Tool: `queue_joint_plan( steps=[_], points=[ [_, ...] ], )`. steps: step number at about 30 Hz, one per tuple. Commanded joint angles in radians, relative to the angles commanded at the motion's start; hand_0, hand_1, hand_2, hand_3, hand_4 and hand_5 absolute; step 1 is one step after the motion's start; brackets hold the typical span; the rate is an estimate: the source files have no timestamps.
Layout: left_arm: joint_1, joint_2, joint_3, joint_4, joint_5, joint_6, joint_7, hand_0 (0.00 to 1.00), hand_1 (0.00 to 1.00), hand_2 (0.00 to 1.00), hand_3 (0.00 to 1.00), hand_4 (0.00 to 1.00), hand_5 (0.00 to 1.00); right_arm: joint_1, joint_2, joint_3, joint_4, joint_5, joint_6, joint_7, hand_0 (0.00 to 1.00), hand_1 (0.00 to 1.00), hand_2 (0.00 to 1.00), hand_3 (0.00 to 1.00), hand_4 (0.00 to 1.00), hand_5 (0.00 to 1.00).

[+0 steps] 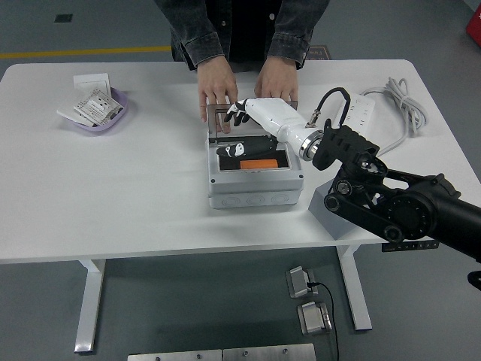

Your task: Pick up the cylinder from the cube,place it in the box,flap close box

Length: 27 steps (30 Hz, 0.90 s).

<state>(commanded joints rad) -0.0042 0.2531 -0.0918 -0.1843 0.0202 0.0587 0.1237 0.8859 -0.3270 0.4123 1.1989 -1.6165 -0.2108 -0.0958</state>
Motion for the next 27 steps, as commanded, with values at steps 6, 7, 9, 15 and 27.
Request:
queue_joint_plan(
  steps=[6,7,9,15,27],
  points=[
    [0.000,-0.004,0.021,0.001,-0.013,0.000,0.001,0.610,0.646,0.600,0.602,0.658,0.213,0.015,-0.023,0.039,0.067,0.029,0.029,-0.010,0.694,0.615,0.617,0.673,0.993,0.658],
    [0.000,-0.004,0.023,0.000,-0.014,0.000,0.001,0.610,0.646,0.600,0.602,0.658,0.213,0.021,-0.021,0.042,0.060,0.033,0.030,-0.009,0.694,0.615,0.617,0.673,0.993,0.658],
    [-0.001,-0.005,0.025,0.000,-0.015,0.000,0.001,0.610,0.646,0.600,0.602,0.658,0.213,0.038,-0.016,0.048,0.037,0.043,0.030,-0.004,0.694,0.615,0.617,0.673,0.993,0.658],
    [-0.003,-0.006,0.041,0.000,-0.026,0.000,0.001,0.610,0.646,0.599,0.601,0.655,0.211,0.111,0.018,0.035,-0.084,0.105,0.023,0.023,0.662,0.597,0.609,0.668,0.983,0.652],
    [-0.009,-0.006,0.051,-0.002,-0.025,0.000,0.002,0.609,0.646,0.597,0.599,0.648,0.209,0.195,0.111,-0.103,-0.376,0.303,-0.029,0.100,0.650,0.592,0.608,0.664,0.966,0.650]
  ],
)
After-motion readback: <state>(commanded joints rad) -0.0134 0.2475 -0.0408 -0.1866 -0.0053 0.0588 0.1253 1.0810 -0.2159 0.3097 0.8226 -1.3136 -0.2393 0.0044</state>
